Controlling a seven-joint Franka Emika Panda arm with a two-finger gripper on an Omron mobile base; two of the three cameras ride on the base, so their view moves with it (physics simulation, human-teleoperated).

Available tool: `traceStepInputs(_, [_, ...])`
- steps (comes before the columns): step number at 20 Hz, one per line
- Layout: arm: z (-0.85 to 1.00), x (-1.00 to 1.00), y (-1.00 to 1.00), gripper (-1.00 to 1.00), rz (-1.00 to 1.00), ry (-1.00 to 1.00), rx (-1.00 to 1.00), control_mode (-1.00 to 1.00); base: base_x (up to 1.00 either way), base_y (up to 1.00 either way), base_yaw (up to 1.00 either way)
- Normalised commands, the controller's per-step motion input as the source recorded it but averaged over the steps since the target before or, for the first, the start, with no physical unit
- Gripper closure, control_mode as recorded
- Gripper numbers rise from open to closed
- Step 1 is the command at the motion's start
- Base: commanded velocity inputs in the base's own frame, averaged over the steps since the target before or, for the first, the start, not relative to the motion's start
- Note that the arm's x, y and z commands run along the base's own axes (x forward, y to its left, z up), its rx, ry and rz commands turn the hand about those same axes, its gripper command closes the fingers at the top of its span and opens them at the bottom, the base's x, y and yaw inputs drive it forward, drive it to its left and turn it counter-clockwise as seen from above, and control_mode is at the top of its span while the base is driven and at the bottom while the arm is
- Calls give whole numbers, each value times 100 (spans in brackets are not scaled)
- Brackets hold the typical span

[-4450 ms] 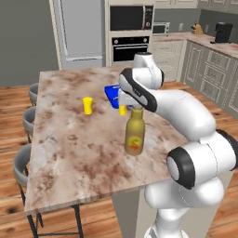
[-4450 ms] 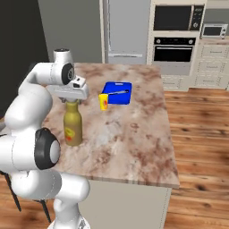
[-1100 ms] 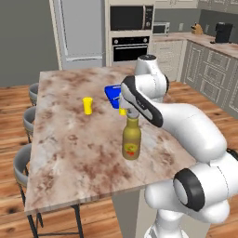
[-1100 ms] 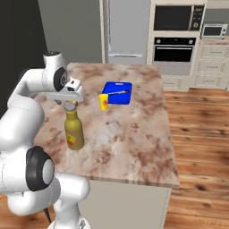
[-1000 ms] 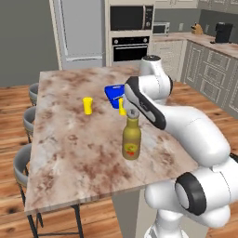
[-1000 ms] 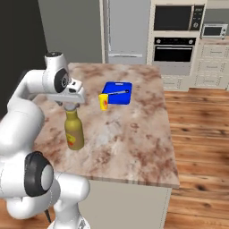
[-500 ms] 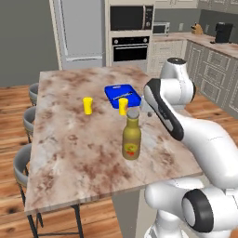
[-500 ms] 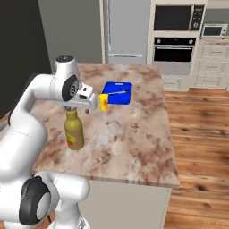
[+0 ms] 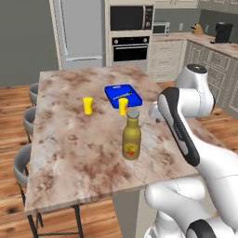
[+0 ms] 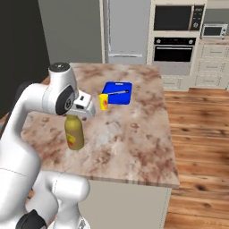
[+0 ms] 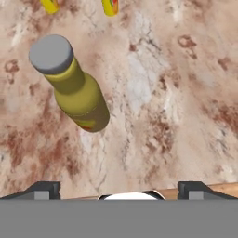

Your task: Place the drinks on the dining counter in a tight cluster.

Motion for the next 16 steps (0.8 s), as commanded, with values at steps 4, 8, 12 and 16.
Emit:
traceStepInputs(4, [0, 0, 0, -100, 0, 0, 0, -100, 0, 0, 0])
traceStepInputs(8, [0, -3, 0, -100, 0, 0, 0, 100, -18, -9, 0])
traceStepInputs(12, [0, 0, 0, -100, 0, 0, 0, 100, -47, -36, -16])
traceStepInputs(16, [0, 0, 0, -100, 0, 0, 0, 100, -46, 1, -50])
